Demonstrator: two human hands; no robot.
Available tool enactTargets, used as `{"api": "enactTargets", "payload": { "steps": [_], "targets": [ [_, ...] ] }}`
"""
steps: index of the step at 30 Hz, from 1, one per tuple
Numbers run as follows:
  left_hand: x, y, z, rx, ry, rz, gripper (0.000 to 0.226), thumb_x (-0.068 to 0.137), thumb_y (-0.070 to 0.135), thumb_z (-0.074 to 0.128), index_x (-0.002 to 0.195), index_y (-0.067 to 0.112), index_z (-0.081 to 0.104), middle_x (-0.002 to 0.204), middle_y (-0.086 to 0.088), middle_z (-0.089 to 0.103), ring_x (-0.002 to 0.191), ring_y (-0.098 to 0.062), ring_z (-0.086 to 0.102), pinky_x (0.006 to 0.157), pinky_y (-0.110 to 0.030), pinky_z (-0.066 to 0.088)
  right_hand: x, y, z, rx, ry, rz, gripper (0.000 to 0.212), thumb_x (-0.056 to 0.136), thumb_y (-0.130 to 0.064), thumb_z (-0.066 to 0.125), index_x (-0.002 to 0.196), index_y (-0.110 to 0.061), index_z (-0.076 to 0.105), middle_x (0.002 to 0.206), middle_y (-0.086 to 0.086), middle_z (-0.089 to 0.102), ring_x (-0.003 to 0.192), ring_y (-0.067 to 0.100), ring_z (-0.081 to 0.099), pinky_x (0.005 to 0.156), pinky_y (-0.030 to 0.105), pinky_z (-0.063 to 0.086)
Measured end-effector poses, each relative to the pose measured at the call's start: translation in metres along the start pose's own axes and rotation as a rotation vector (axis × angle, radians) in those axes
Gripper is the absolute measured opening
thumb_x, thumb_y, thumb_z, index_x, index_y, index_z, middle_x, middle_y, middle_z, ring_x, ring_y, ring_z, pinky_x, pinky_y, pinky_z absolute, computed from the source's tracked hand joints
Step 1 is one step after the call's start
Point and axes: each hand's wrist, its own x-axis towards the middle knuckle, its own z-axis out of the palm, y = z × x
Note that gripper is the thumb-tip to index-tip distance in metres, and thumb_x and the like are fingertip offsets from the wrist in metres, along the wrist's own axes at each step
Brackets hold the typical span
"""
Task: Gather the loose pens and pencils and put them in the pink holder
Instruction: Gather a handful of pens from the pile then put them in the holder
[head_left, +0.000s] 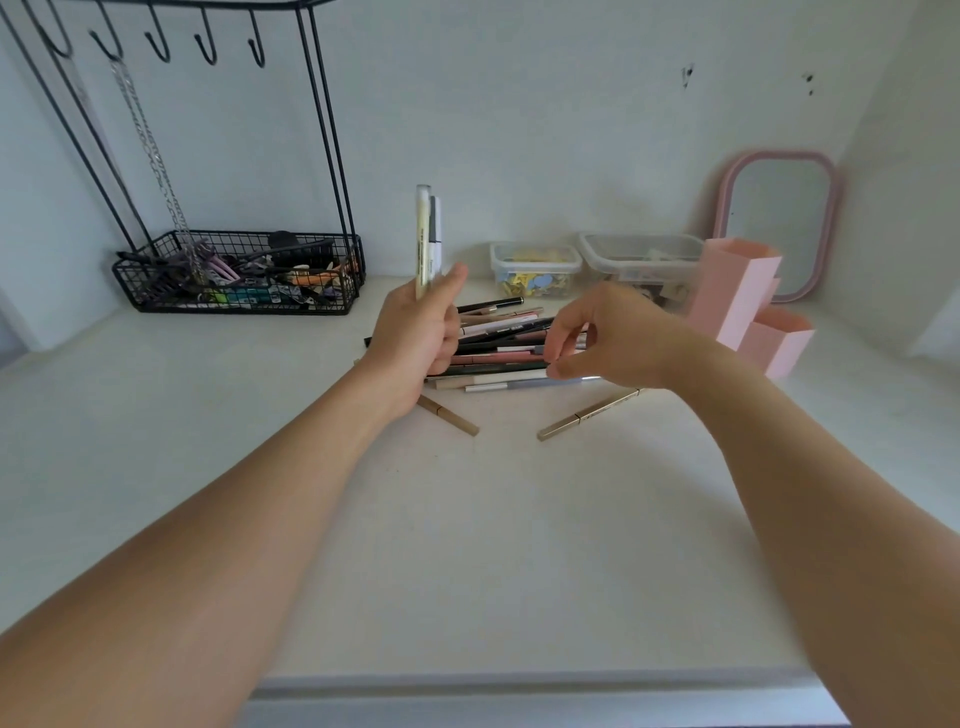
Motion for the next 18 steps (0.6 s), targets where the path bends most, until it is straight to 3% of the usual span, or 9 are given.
{"api": "enactTargets", "payload": {
  "steps": [11, 18],
  "targets": [
    [-0.001, 0.0, 0.0001, -0.012, 0.042, -0.03, 0.049, 0.099, 0.038, 0.061, 0.062, 0.023, 0.032, 0.054, 0.003, 0.03, 0.046, -0.013, 0.022, 0.042, -0.022, 0.015, 0.0015, 0.0019, 0.006, -0.109, -0.056, -0.008, 0.014, 0.076, -0.017, 0.084, 0.089, -0.017, 0.08, 0.071, -0.017, 0.063, 0.061, -0.023, 0.051, 0.058, -0.002, 0.036],
    [-0.0014, -0.0014, -0.0006, 0.008, 0.058, -0.034, 0.049, 0.098, 0.04, 0.062, 0.059, 0.022, 0.037, 0.053, 0.004, 0.031, 0.048, -0.014, 0.024, 0.042, -0.022, 0.017, 0.0002, 0.001, 0.0041, -0.151, -0.05, -0.06, 0.008, 0.076, -0.017, 0.083, 0.082, -0.021, 0.08, 0.074, -0.015, 0.068, 0.067, -0.022, 0.052, 0.059, -0.002, 0.036]
  ]
}}
